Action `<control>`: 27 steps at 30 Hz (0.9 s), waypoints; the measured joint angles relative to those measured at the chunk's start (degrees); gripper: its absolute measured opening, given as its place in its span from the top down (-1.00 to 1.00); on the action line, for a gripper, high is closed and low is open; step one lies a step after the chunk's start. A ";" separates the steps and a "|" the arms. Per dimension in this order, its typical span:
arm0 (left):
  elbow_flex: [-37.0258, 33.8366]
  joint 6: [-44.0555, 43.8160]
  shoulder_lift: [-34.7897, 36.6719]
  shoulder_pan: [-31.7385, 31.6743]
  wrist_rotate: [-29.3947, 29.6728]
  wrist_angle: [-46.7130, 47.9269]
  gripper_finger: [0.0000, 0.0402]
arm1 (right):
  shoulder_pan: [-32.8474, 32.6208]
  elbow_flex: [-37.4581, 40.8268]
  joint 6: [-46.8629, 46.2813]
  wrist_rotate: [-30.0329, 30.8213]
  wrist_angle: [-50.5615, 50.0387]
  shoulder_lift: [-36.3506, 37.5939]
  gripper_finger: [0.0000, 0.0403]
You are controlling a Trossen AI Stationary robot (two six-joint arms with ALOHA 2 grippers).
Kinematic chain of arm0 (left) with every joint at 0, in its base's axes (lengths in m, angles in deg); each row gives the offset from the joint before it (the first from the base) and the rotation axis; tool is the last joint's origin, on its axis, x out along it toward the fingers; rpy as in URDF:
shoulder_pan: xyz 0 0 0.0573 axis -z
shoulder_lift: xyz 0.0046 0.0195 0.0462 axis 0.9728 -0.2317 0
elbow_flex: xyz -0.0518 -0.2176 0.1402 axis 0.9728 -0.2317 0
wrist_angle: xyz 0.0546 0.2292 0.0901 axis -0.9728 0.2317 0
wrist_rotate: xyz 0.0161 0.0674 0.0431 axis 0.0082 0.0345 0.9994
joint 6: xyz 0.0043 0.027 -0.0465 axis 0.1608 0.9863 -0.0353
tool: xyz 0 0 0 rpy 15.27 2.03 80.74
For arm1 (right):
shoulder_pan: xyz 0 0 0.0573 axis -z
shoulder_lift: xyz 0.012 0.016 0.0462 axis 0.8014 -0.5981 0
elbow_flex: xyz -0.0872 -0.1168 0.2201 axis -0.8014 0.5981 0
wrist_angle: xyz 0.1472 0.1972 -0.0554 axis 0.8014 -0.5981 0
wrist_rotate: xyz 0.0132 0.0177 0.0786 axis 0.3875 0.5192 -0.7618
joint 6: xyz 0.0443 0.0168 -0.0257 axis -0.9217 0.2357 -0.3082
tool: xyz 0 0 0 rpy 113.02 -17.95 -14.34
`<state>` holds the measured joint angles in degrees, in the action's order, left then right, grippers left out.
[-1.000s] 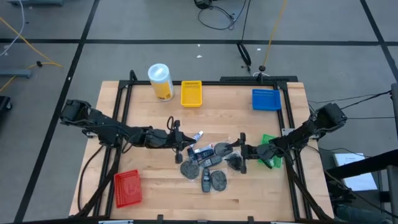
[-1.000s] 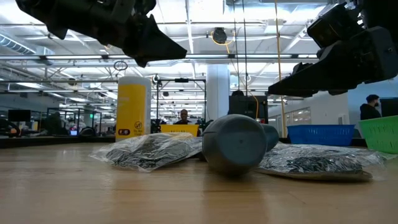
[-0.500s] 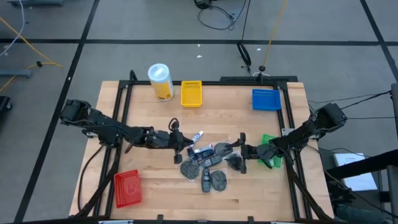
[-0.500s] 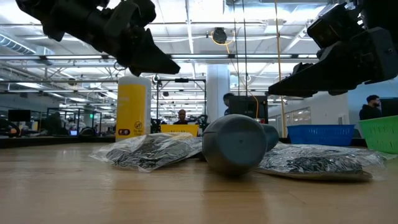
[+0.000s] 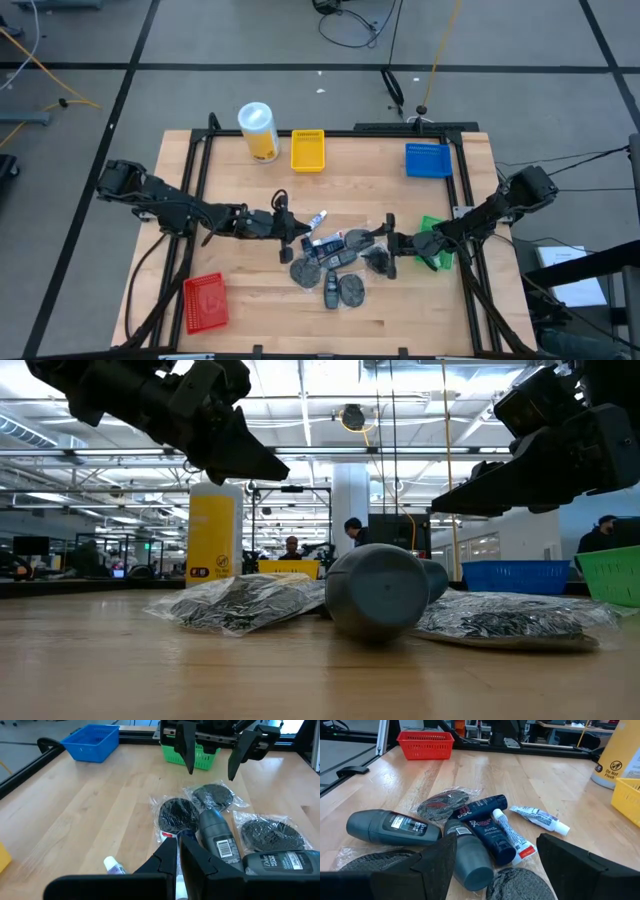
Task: Pick & Place Travel size toiletries
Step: Put the shaving cream into the red bin
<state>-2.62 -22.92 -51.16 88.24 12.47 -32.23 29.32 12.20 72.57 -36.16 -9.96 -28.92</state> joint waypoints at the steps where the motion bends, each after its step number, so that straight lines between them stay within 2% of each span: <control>1: 0.00 0.00 0.00 0.00 0.00 -0.08 0.88 | 0.00 0.00 -0.03 0.00 0.00 0.00 -0.32; 8: -0.02 -1.39 0.00 0.02 0.14 -1.16 0.88 | -0.02 0.00 -0.11 -0.13 -0.11 0.00 -0.32; 13: -0.02 -4.13 0.00 0.39 4.94 -0.26 0.88 | 0.26 0.00 0.01 -0.16 -0.14 0.00 -0.32; 20: 4.92 -1.37 -0.04 4.14 10.32 18.36 0.88 | 0.24 0.00 -0.14 -0.24 -0.51 0.00 -0.32; 24: 7.02 2.40 -0.04 5.06 8.67 20.32 0.85 | 0.24 0.00 -0.16 -1.93 -0.59 -0.02 -0.32; 27: 8.44 4.72 -0.02 4.40 4.98 20.66 0.70 | 0.24 0.00 -0.16 -3.18 -0.57 -0.02 -0.32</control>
<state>5.83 -18.20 -51.18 92.64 17.45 -11.58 29.56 12.20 72.41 -39.35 -10.52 -28.94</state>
